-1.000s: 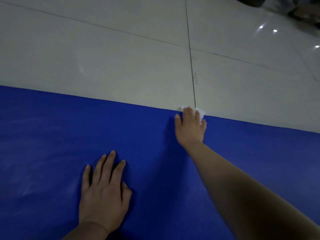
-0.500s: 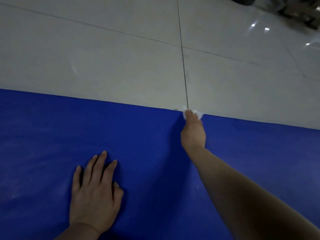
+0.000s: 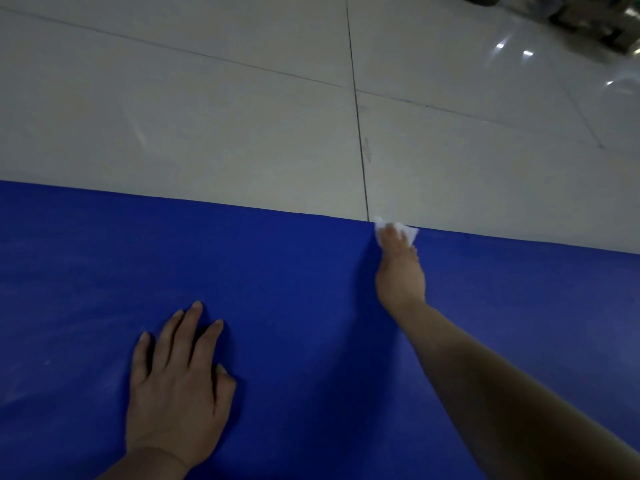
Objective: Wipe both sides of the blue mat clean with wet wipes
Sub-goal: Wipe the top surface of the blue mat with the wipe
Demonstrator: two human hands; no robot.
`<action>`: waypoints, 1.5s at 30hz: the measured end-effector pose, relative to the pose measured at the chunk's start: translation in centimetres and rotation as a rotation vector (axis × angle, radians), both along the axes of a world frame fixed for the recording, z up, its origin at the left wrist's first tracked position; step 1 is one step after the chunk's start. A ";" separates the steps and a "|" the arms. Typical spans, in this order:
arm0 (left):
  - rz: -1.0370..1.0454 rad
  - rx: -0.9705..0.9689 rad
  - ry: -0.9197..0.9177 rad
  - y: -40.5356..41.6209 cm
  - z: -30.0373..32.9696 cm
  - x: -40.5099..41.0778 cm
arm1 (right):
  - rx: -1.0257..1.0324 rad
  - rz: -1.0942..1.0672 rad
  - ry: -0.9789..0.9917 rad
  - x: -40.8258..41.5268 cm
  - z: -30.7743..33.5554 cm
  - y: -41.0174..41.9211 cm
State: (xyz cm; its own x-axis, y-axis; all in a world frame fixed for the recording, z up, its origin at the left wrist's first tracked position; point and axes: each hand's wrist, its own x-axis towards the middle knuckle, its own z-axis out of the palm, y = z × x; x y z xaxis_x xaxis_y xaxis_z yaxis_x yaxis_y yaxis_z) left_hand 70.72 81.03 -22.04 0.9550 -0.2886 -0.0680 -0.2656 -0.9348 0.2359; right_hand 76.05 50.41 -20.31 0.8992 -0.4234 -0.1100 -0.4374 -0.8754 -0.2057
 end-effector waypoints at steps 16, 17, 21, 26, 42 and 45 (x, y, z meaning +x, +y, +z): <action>-0.013 0.022 -0.009 0.0 0.1 0.0 | 0.009 0.293 -0.055 -3.0 -1.5 2.5; -0.017 0.025 -0.015 0.0 0.0 0.0 | 0.037 0.241 -0.089 -3.2 -1.4 1.4; -0.024 0.037 -0.040 0.0 0.0 0.0 | 0.085 -0.257 -0.100 -3.7 -0.4 -3.0; -0.022 0.051 -0.032 0.0 0.0 0.0 | 0.052 0.123 -0.025 -6.3 0.0 4.0; -0.016 0.023 -0.059 0.0 -0.1 -0.1 | 0.198 0.230 -0.093 -13.8 -0.9 6.3; -0.015 0.019 -0.066 0.0 -0.2 -0.1 | 0.194 -0.085 -0.140 -14.7 -0.9 1.9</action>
